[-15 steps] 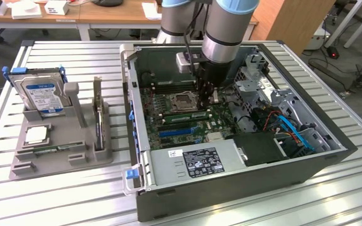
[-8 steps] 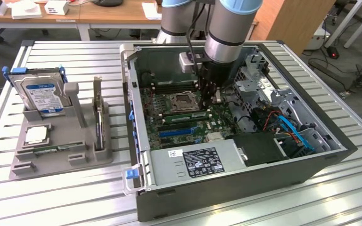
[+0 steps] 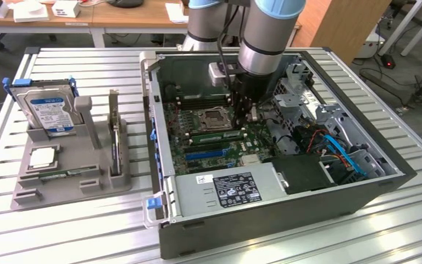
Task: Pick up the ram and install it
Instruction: 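Press down the ram until it locks into place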
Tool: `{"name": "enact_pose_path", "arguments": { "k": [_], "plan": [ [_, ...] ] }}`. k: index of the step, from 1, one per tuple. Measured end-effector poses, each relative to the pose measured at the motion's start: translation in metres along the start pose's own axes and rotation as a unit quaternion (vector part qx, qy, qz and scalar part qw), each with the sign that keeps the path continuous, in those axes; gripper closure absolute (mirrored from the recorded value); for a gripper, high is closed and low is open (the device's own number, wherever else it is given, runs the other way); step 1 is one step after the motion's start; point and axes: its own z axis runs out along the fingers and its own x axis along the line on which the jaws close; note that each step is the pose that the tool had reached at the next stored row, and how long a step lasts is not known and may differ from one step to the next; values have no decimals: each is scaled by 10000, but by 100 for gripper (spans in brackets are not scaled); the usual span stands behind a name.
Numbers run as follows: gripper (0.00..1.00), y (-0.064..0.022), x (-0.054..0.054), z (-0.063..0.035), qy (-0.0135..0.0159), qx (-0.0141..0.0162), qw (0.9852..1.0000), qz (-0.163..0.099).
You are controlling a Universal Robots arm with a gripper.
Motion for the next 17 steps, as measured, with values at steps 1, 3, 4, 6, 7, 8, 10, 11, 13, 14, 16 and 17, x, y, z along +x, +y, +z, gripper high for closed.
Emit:
{"name": "enact_pose_path", "arguments": {
  "k": [1, 3, 4, 6, 7, 8, 10, 11, 13, 14, 16, 17],
  "plan": [
    [91, 0, 0, 8, 0, 0, 10000, 0],
    [91, 0, 1, 24, 0, 0, 10000, 0],
    [91, 0, 2, 34, 1, 0, 10000, 0],
    [91, 0, 3, 79, 0, 0, 10000, 0],
    [91, 0, 3, 79, 1, 0, 10000, 0],
    [91, 0, 3, 80, 1, 0, 10000, 0],
    [91, 0, 3, 87, -2, 1, 10000, 0],
    [91, 1, 3, 91, -3, 0, 10000, 0],
    [91, 1, 4, 96, -1, 0, 10000, 0],
    [91, 1, 4, 96, -1, 0, 10000, 0],
    [91, 1, 4, 96, -2, 0, 10000, 0],
    [91, 1, 4, 97, -2, 0, 10000, 0]
  ]
}}
